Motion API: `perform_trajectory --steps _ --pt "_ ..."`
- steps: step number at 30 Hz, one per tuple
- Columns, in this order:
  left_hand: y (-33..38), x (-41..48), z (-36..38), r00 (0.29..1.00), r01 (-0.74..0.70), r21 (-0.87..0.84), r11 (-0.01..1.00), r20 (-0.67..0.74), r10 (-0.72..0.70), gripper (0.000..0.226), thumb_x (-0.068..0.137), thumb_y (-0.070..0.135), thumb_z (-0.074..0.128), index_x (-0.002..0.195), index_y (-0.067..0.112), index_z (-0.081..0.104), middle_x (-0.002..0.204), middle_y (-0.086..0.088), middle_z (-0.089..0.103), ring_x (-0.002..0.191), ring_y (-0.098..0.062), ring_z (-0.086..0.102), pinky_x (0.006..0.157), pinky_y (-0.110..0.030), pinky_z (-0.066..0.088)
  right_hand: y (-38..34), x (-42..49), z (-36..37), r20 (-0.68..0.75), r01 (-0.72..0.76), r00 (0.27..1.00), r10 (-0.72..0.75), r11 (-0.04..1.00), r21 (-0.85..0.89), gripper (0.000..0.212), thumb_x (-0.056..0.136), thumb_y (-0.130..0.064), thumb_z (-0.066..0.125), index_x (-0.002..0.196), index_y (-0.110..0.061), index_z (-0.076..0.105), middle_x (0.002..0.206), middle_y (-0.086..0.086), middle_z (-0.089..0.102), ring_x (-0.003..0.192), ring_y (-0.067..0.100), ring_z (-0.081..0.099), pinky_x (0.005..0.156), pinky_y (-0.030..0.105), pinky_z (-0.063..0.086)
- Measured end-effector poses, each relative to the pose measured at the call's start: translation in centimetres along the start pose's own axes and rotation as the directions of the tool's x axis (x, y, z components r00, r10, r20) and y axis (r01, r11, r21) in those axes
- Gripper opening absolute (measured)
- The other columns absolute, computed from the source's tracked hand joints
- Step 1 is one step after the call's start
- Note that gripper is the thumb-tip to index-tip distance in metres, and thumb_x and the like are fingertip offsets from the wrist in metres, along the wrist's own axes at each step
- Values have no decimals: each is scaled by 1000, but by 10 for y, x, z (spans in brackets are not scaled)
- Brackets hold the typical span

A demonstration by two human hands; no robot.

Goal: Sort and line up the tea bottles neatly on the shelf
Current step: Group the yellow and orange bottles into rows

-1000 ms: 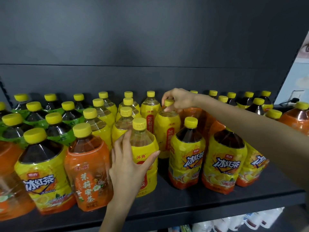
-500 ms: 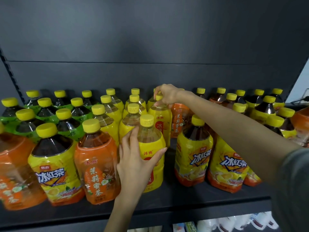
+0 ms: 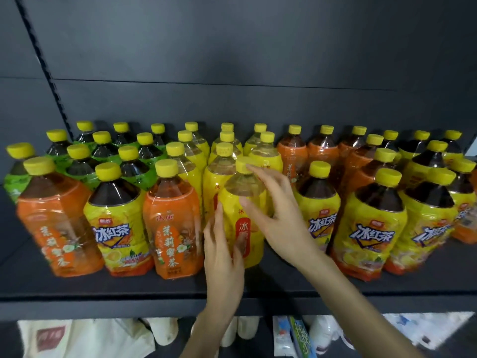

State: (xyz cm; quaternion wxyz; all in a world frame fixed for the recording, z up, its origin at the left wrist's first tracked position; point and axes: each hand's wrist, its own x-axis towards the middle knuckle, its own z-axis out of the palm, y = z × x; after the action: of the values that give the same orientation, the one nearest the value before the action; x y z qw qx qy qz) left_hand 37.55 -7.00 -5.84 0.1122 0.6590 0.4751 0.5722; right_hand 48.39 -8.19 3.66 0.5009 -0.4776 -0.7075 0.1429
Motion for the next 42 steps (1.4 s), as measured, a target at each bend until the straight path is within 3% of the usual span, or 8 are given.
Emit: perform_trajectory --steps 3,10,20,25,30,35,38,42 --pt "-2 0 1 997 13 -128 992 80 -3 83 87 -11 52 150 29 15 149 20 18 142 3 8 111 -7 5 19 -22 24 -51 17 998 -22 997 -80 68 90 -32 62 143 -45 22 151 -14 11 142 0 12 109 16 20" --pt "-6 15 8 941 94 -364 927 338 37 61 100 5 35 144 39 10 151 23 14 140 8 12 114 -16 14 47 -24 43 -258 -42 964 -72 910 -412 78 88 -12 64 148 -36 20 158 7 -6 146 29 -5 111 42 15" --pt "-9 -2 15 989 -143 102 984 52 139 61 99 22 30 151 28 -2 157 4 -1 145 -8 -4 113 -15 -6 79 3 41 -279 -24 953 -120 886 -463 70 88 -9 63 148 -22 28 156 15 -1 146 35 0 113 45 13" --pt "14 6 -3 908 -342 250 906 -160 387 71 94 22 46 151 22 3 156 -5 4 145 -20 6 117 -43 14 92 10 36 -239 -1 964 -117 898 -440 85 86 -19 67 150 -26 12 157 14 -9 146 33 -5 114 49 16" --pt "-22 13 -30 926 -50 294 955 -343 154 83 87 42 54 148 23 1 153 -8 4 141 -34 9 110 -59 21 87 15 50 -283 -81 959 -29 926 -369 111 72 -48 74 148 -32 -6 154 14 -19 142 25 -9 106 39 15" --pt "-39 17 -33 950 -3 263 965 -301 85 88 83 45 59 145 11 6 151 -15 7 141 -37 9 118 -31 4 102 30 49 -281 -64 958 -52 919 -388 121 61 -57 76 145 -30 -7 152 13 -15 137 17 -7 102 38 20" --pt "-43 23 -34 949 37 226 973 -314 37 91 81 44 65 145 13 7 151 -14 9 139 -37 12 115 -30 7 105 30 49 -291 -25 952 -89 930 -366 118 63 -57 75 145 -31 -5 152 9 -12 139 17 -6 105 38 20" --pt "-47 25 -43 964 142 94 985 -237 -117 99 71 75 49 146 28 5 152 -15 17 135 -31 16 105 -43 17 100 26 44 -283 -82 954 98 994 67 106 74 -61 65 146 -40 -10 157 -8 -8 145 11 1 117 32 16"
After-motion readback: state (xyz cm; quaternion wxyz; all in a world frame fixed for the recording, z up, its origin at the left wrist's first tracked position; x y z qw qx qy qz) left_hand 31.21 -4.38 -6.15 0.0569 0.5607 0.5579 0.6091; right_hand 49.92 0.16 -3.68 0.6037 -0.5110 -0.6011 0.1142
